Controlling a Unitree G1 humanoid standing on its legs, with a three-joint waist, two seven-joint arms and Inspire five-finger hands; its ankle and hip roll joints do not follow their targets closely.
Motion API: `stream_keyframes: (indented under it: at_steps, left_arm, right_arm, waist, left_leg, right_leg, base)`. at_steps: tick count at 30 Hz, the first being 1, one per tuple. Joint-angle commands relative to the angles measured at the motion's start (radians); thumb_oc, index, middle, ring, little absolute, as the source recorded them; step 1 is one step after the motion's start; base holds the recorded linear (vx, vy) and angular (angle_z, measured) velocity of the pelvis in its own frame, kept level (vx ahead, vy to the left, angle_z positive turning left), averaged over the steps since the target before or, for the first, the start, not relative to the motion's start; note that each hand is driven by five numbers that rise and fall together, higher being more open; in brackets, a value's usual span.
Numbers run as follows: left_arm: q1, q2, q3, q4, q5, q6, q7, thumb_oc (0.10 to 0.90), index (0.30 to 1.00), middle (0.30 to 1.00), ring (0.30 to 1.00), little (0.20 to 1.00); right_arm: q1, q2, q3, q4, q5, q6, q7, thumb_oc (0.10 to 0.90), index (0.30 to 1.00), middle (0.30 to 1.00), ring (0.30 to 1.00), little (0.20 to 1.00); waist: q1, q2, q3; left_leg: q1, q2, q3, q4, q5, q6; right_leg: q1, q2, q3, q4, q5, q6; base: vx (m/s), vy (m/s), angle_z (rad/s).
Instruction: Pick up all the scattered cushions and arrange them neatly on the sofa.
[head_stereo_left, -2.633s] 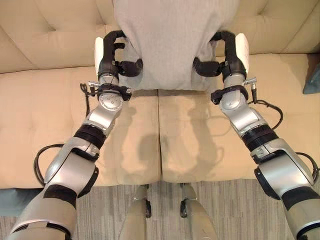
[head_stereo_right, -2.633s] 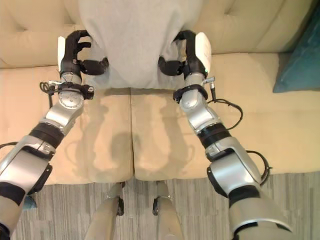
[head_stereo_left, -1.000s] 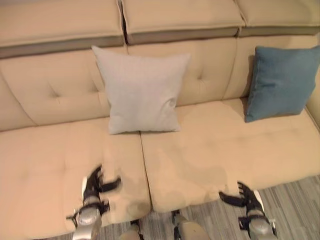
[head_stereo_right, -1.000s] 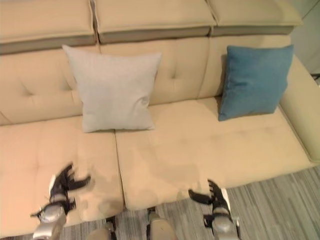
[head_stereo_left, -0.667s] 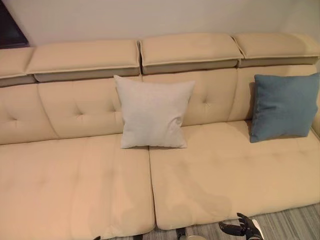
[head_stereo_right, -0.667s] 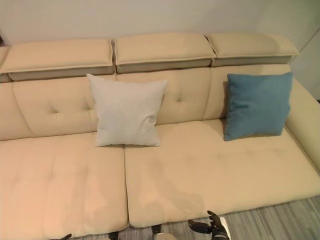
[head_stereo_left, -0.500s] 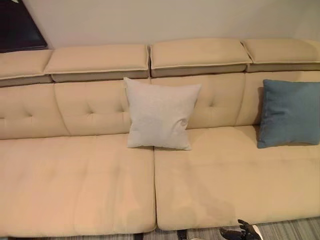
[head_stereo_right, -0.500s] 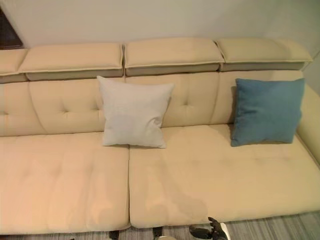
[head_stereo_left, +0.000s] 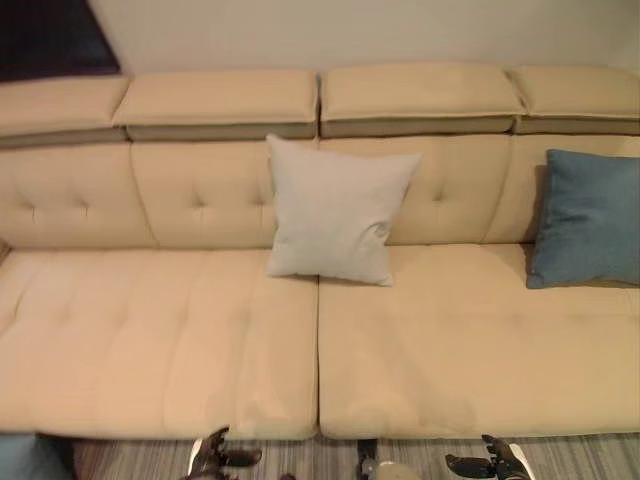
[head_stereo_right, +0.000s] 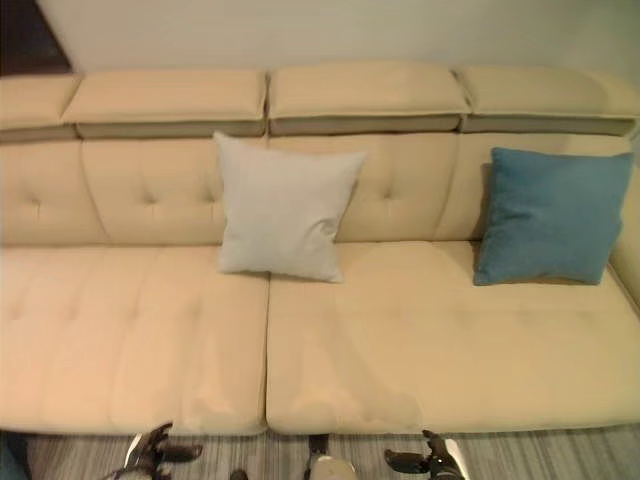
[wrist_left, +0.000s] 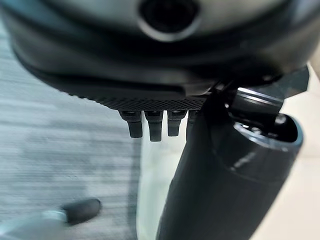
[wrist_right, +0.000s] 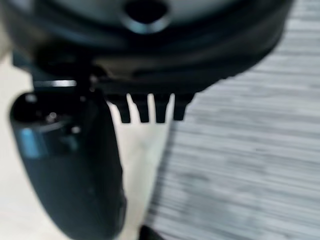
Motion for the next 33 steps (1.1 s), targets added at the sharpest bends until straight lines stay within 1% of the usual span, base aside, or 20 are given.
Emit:
stream_keyframes:
  at_steps: [1, 2, 4, 5, 6, 10, 12, 13, 15, 16, 18, 20, 21, 23, 24, 26, 27, 29, 31, 33]
  left_arm:
    - [0.033, 0.043, 0.025, -0.012, 0.042, -0.027, 0.032, 0.8, 0.9, 0.9, 0.9, 0.9]
    - [0.03, 0.053, 0.023, -0.007, 0.06, -0.024, 0.037, 0.8, 0.9, 0.9, 0.9, 0.9]
    - [0.014, 0.065, 0.021, 0.014, 0.065, -0.019, 0.04, 0.8, 0.9, 0.9, 0.9, 0.9]
    - [0.014, 0.065, 0.021, 0.014, 0.065, -0.02, 0.04, 0.8, 0.9, 0.9, 0.9, 0.9]
    - [0.011, 0.068, 0.017, 0.032, 0.068, -0.016, 0.042, 0.8, 0.9, 0.9, 0.9, 0.9]
    - [0.015, 0.076, 0.01, 0.079, 0.078, 0.001, 0.037, 0.8, 0.9, 0.9, 0.9, 0.9]
    - [0.016, 0.084, 0.008, 0.088, 0.082, 0.007, 0.037, 0.8, 0.9, 0.9, 0.9, 0.9]
    - [0.014, 0.089, 0.01, 0.093, 0.081, 0.008, 0.037, 0.8, 0.9, 0.9, 0.9, 0.9]
    - [0.017, 0.094, 0.017, 0.087, 0.075, 0.008, 0.04, 0.8, 0.9, 0.9, 0.9, 0.9]
    - [0.018, 0.092, 0.024, 0.085, 0.057, 0.009, 0.045, 0.8, 0.9, 0.9, 0.9, 0.9]
    - [0.018, 0.091, 0.03, 0.076, 0.042, 0.005, 0.045, 0.8, 0.9, 0.9, 0.9, 0.9]
    - [0.009, 0.09, 0.031, 0.061, 0.014, -0.001, 0.048, 0.8, 0.9, 0.9, 0.9, 0.9]
    - [0.009, 0.09, 0.031, 0.061, 0.014, -0.001, 0.048, 0.8, 0.9, 0.9, 0.9, 0.9]
    - [-0.005, 0.083, -0.003, 0.03, 0.026, -0.009, 0.045, 0.8, 0.9, 0.9, 0.9, 0.9]
    - [-0.011, 0.077, -0.014, 0.018, 0.027, -0.01, 0.044, 0.8, 0.9, 0.9, 0.9, 0.9]
    - [-0.007, 0.068, -0.016, 0.014, 0.026, -0.006, 0.043, 0.8, 0.9, 0.9, 0.9, 0.9]
    - [-0.001, 0.064, -0.015, 0.017, 0.028, -0.004, 0.039, 0.8, 0.9, 0.9, 0.9, 0.9]
    - [0.008, 0.062, -0.014, 0.028, 0.034, -0.002, 0.036, 0.8, 0.9, 0.9, 0.9, 0.9]
    - [0.022, 0.056, -0.007, 0.072, 0.047, 0.003, 0.031, 0.8, 0.9, 0.9, 0.9, 0.9]
    - [0.028, 0.051, 0.002, 0.086, 0.039, 0.005, 0.03, 0.8, 0.9, 0.9, 0.9, 0.9]
  right_arm:
    - [-0.051, -0.014, 0.021, -0.022, -0.024, -0.004, -0.03, 0.8, 0.9, 0.9, 0.9, 0.9]
    - [-0.057, 0.002, 0.039, -0.024, -0.039, 0.004, -0.026, 0.8, 0.9, 0.9, 0.9, 0.9]
    - [-0.069, 0.02, 0.047, -0.009, -0.038, 0.015, -0.027, 0.8, 0.9, 0.9, 0.9, 0.9]
    - [-0.069, 0.02, 0.047, -0.008, -0.038, 0.015, -0.027, 0.8, 0.9, 0.9, 0.9, 0.9]
    - [-0.065, 0.03, 0.055, 0.008, -0.039, 0.02, -0.027, 0.8, 0.9, 0.9, 0.9, 0.9]
    - [-0.048, 0.053, 0.047, 0.037, -0.017, 0.02, -0.023, 0.8, 0.9, 0.9, 0.9, 0.9]
    - [-0.039, 0.063, 0.047, 0.036, -0.007, 0.016, -0.021, 0.8, 0.9, 0.9, 0.9, 0.9]
    - [-0.038, 0.065, 0.047, 0.034, -0.002, 0.012, -0.021, 0.8, 0.9, 0.9, 0.9, 0.9]
    - [-0.038, 0.07, 0.049, 0.022, 0.004, 0.005, -0.023, 0.8, 0.9, 0.9, 0.9, 0.9]
    - [-0.05, 0.069, 0.058, 0.011, 0.004, 0.005, -0.023, 0.8, 0.9, 0.9, 0.9, 0.9]
    - [-0.068, 0.064, 0.072, -0.015, 0.004, 0.001, -0.025, 0.8, 0.9, 0.9, 0.9, 0.9]
    - [-0.091, 0.044, 0.094, -0.048, 0.0, -0.006, -0.032, 0.8, 0.9, 0.9, 0.9, 0.9]
    - [-0.091, 0.044, 0.094, -0.048, 0.0, -0.006, -0.032, 0.8, 0.9, 0.9, 0.9, 0.9]
    - [-0.114, 0.011, 0.113, -0.067, -0.012, -0.01, -0.041, 0.8, 0.9, 0.9, 0.9, 0.9]
    - [-0.117, 0.005, 0.112, -0.065, -0.012, -0.01, -0.042, 0.8, 0.9, 0.9, 0.9, 0.9]
    - [-0.113, -0.004, 0.111, -0.043, -0.018, 0.002, -0.045, 0.8, 0.9, 0.9, 0.9, 0.9]
    - [-0.108, -0.001, 0.108, -0.03, -0.021, 0.008, -0.046, 0.8, 0.9, 0.9, 0.9, 0.9]
    - [-0.103, 0.001, 0.108, -0.013, -0.028, 0.012, -0.049, 0.8, 0.9, 0.9, 0.9, 0.9]
    - [-0.1, 0.003, 0.102, 0.02, -0.041, 0.012, -0.049, 0.8, 0.9, 0.9, 0.9, 0.9]
    - [-0.095, 0.005, 0.101, 0.031, -0.046, 0.015, -0.047, 0.8, 0.9, 0.9, 0.9, 0.9]
  waist:
    - [0.021, -0.029, 0.006]
    - [0.029, -0.043, 0.025]
    - [0.034, -0.042, 0.056]
    - [0.034, -0.044, 0.054]
    - [0.044, -0.037, 0.057]
    - [0.067, -0.023, 0.042]
    - [0.075, -0.025, 0.028]
    - [0.081, -0.03, 0.016]
    - [0.102, -0.043, -0.007]
    - [0.12, -0.051, -0.007]
    - [0.136, -0.064, -0.02]
    - [0.141, -0.055, -0.003]
    - [0.141, -0.055, -0.003]
    - [0.146, -0.032, 0.029]
    - [0.145, -0.026, 0.043]
    - [0.14, -0.022, 0.056]
    - [0.136, -0.025, 0.056]
    - [0.133, -0.029, 0.056]
    - [0.125, -0.047, 0.046]
    - [0.117, -0.05, 0.04]
  left_leg:
    - [0.05, -0.045, -0.029, -0.001, -0.131, -0.001]
    - [0.048, -0.046, -0.034, -0.038, -0.1, 0.007]
    - [0.029, -0.037, -0.054, -0.056, -0.062, 0.013]
    - [0.026, -0.039, -0.054, -0.056, -0.06, 0.013]
    - [-0.003, -0.036, -0.071, -0.059, -0.036, 0.02]
    - [-0.075, -0.025, -0.123, -0.051, 0.014, 0.026]
    - [-0.105, -0.023, -0.149, -0.044, 0.03, 0.023]
    - [-0.122, -0.025, -0.161, -0.041, 0.038, 0.021]
    - [-0.16, -0.027, -0.167, -0.035, 0.052, 0.014]
    - [-0.178, -0.028, -0.166, -0.033, 0.063, 0.01]
    - [-0.205, -0.029, -0.167, -0.035, 0.087, 0.0]
    - [-0.251, -0.014, -0.168, -0.025, 0.129, -0.02]
    - [-0.252, -0.014, -0.168, -0.025, 0.129, -0.02]
    - [-0.289, 0.003, -0.178, -0.051, 0.188, -0.054]
    - [-0.306, 0.01, -0.157, -0.054, 0.198, -0.06]
    - [-0.31, 0.022, -0.079, -0.048, 0.168, -0.05]
    - [-0.304, 0.03, -0.058, -0.029, 0.157, -0.047]
    - [-0.291, 0.033, -0.047, -0.003, 0.141, -0.045]
    - [-0.263, 0.018, -0.062, 0.106, 0.05, -0.044]
    - [-0.224, 0.025, -0.042, 0.145, 0.003, -0.043]
  right_leg:
    - [-0.089, 0.053, 0.032, -0.012, -0.068, 0.09]
    - [-0.115, 0.041, 0.054, 0.022, -0.063, 0.107]
    - [-0.143, 0.055, 0.141, 0.102, -0.084, 0.128]
    - [-0.146, 0.053, 0.142, 0.101, -0.083, 0.128]
    - [-0.128, 0.062, 0.192, 0.15, -0.116, 0.117]
    - [-0.059, 0.089, 0.27, 0.319, -0.226, 0.081]
    - [-0.017, 0.099, 0.303, 0.379, -0.261, 0.073]
    - [0.018, 0.102, 0.314, 0.383, -0.277, 0.07]
    - [0.083, 0.095, 0.317, 0.35, -0.276, 0.07]
    - [0.114, 0.09, 0.298, 0.298, -0.298, 0.06]
    - [0.152, 0.097, 0.287, 0.193, -0.335, 0.047]
    - [0.132, 0.134, 0.32, 0.167, -0.346, 0.024]
    - [0.132, 0.134, 0.32, 0.167, -0.346, 0.024]
    - [0.121, 0.158, 0.285, 0.138, -0.353, 0.002]
    - [0.115, 0.159, 0.266, 0.138, -0.353, -0.001]
    - [0.096, 0.148, 0.219, 0.138, -0.336, -0.002]
    - [0.092, 0.139, 0.196, 0.133, -0.329, 0.001]
    - [0.091, 0.126, 0.174, 0.125, -0.32, 0.003]
    - [0.077, 0.092, 0.131, 0.108, -0.3, 0.002]
    - [0.069, 0.077, 0.095, 0.104, -0.294, -0.001]
  base:
    - [-0.33, 0.08, 0.23]
    - [-0.36, 0.065, 0.15]
    - [-0.39, 0.059, 0.08]
    - [-0.34, 0.037, 0.13]
    - [-0.29, 0.022, 0.29]
    - [-0.27, -0.02, 0.65]
    - [-0.17, -0.098, 0.76]
    - [-0.17, -0.135, 0.67]
    - [-0.18, -0.151, 0.52]
    - [-0.18, -0.167, 0.36]
    - [-0.15, -0.169, 0.3]
    - [-0.18, -0.148, 0.1]
    - [-0.23, -0.17, 0.03]
    - [-0.27, -0.172, 0.07]
    - [-0.26, -0.104, 0.42]
    - [-0.23, -0.078, 0.83]
    - [-0.12, -0.049, 0.98]
    - [-0.14, -0.035, 0.85]
    - [-0.23, -0.029, 0.5]
    - [-0.11, 0.011, 0.72]
